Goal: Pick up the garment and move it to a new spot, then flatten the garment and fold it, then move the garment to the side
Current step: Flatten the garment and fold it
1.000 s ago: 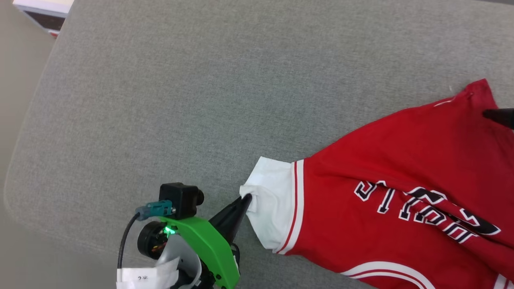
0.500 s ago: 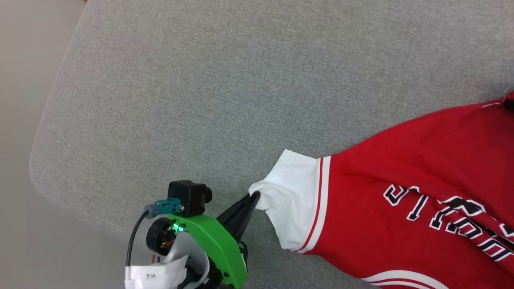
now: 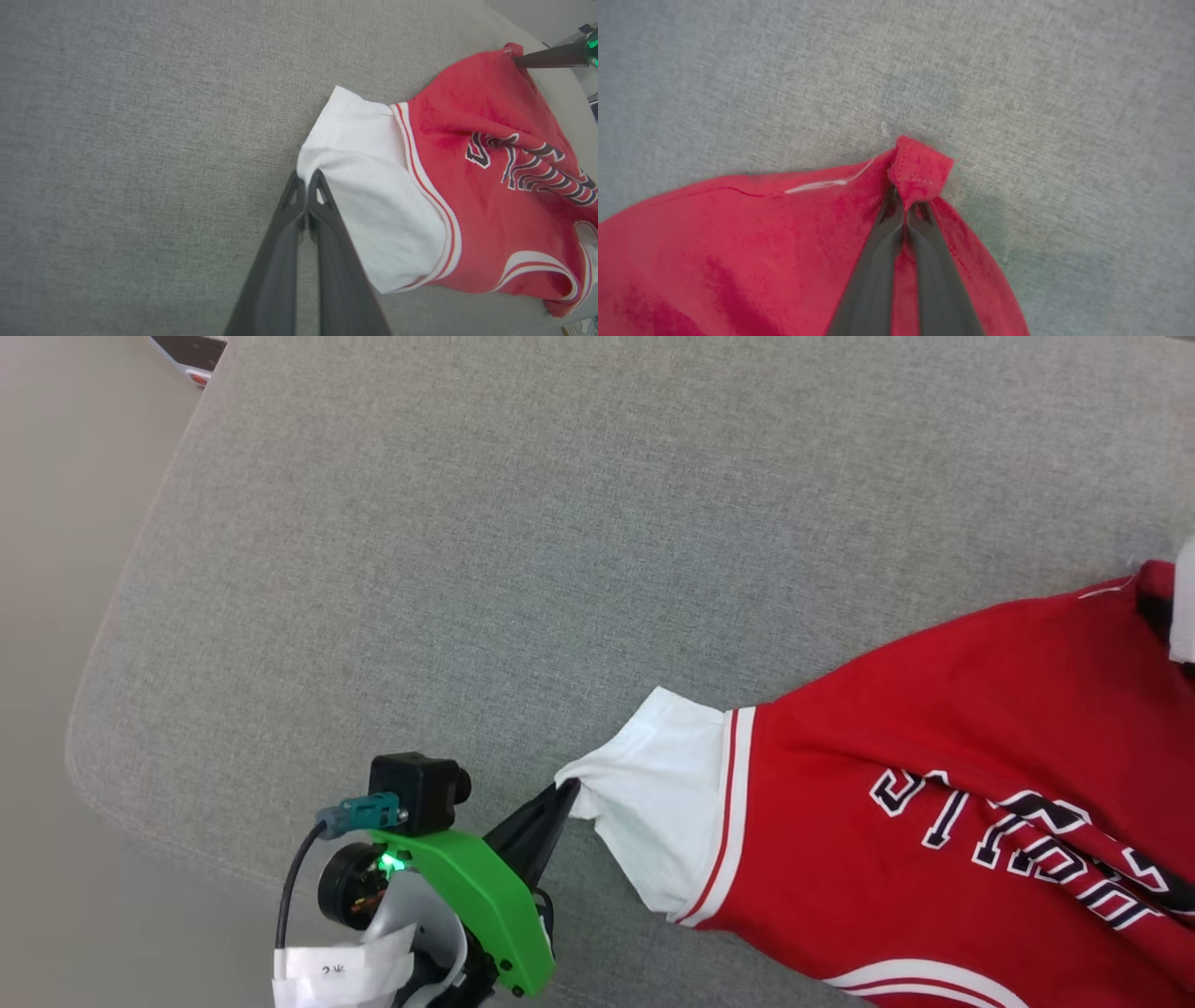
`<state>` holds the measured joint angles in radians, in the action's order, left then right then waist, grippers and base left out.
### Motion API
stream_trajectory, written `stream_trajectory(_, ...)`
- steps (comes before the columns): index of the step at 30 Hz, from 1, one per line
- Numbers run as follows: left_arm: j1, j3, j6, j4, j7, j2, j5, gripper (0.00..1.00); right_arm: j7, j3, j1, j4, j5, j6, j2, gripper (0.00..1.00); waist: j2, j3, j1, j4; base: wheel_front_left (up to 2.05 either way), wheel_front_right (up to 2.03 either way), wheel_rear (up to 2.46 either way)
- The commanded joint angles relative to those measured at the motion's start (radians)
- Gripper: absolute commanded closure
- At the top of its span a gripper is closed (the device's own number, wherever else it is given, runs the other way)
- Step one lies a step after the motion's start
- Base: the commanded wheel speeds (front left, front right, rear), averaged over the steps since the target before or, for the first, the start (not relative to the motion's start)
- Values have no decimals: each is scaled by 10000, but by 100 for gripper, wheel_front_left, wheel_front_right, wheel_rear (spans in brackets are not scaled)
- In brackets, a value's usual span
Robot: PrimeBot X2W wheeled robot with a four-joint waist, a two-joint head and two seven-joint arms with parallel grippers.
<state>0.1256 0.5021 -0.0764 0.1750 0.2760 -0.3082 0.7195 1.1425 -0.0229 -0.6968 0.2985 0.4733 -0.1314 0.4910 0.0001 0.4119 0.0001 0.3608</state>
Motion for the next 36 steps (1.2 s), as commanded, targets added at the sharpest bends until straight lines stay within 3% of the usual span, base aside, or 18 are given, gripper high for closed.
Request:
stream_trajectory(1, 113, -102, -65, 9, -74, -88, -2, 100, -219, -116, 311, 137, 115, 7, -159, 100, -1, -413, -1, -297, 0, 0, 0)
stream_trajectory(14, -65, -825, -477, 120, -603, -511, -164, 100, -2238, 182, 1237, -465, 1362, 7, -22, 100, -1, -2181, -1, -1602, 0, 0, 0)
stream_trajectory(15, 13, -987, -725, 310, -698, -638, -402, 100, -2718, 530, 1787, -1073, 1630, 7, 60, 100, -1, -2631, -1, -1950, 0, 0, 0)
stream_trajectory(22, 255, -1406, -1001, 868, -999, -780, -621, 100, -3308, 1083, 2901, -2463, 1907, 7, 14, 100, -1, -3268, -1, -2604, 0, 0, 0)
stream_trajectory(28, 588, -1863, -1245, 1725, -1121, -1046, -842, 100, -3825, 1839, 3671, -3662, 1955, 7, -338, 100, -1, -3601, -1, -3113, 0, 0, 0)
stream_trajectory(29, 796, -2194, -1375, 2260, -1133, -1302, -1000, 100, -3944, 2165, 3986, -4238, 1957, 7, -542, 100, -1, -3699, -1, -3365, 0, 0, 0)
stream_trajectory(36, 1591, -2830, -1550, 3349, -1021, -1696, -1163, 100, -4321, 2643, 3994, -5289, 1950, 7, -749, 100, -1, -3709, -1, -3738, 0, 0, 0)
